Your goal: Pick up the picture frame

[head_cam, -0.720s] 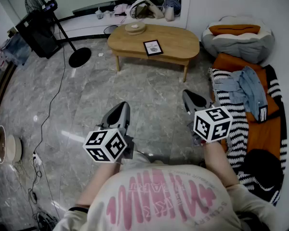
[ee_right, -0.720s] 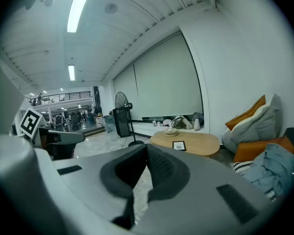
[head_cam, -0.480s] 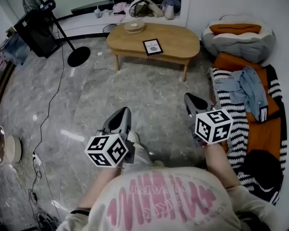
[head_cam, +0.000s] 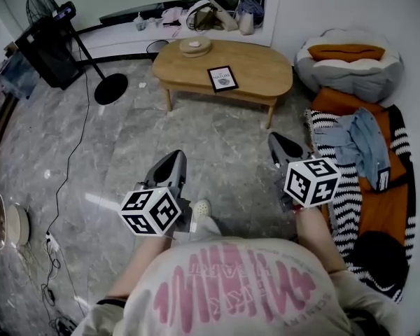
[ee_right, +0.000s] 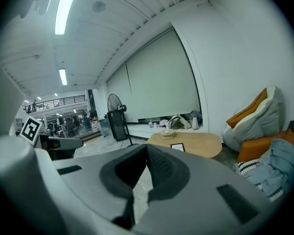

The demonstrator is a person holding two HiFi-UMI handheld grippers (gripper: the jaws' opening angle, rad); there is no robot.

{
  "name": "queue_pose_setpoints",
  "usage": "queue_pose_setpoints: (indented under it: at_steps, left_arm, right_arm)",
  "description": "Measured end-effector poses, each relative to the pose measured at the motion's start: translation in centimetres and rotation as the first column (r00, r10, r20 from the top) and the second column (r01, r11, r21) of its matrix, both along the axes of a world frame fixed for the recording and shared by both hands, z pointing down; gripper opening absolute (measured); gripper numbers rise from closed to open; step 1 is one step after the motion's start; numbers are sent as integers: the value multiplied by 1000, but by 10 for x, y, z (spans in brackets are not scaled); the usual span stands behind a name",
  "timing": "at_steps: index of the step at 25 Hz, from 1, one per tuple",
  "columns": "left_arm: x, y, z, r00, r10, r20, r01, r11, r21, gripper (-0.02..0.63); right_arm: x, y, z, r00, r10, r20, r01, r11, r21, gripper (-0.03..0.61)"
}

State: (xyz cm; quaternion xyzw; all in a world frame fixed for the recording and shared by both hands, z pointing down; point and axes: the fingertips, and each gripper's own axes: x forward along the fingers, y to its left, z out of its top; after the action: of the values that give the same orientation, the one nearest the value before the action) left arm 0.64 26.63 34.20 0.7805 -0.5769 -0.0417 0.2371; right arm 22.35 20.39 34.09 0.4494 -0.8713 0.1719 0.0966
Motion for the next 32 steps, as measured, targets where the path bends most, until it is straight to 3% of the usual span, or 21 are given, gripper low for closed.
queue_pose_setpoints:
  at_steps: [18,26,32]
  left_arm:
    - [-104,-183,-60,998,51,-33,-48,995,84,3]
    - [-133,-217,-56,997,67,-39,-63,993,95,3]
    - [-140,-224,-31,991,88,-103,-86,996,26,3]
  right_arm:
    - [-86,-170,-60,991,86,101,-95,992,87,5]
    - [-112,-202,-47,993,100,64,-104,992,76,5]
    - [-121,-205,-21,995,97,-6,-97,995,16,5]
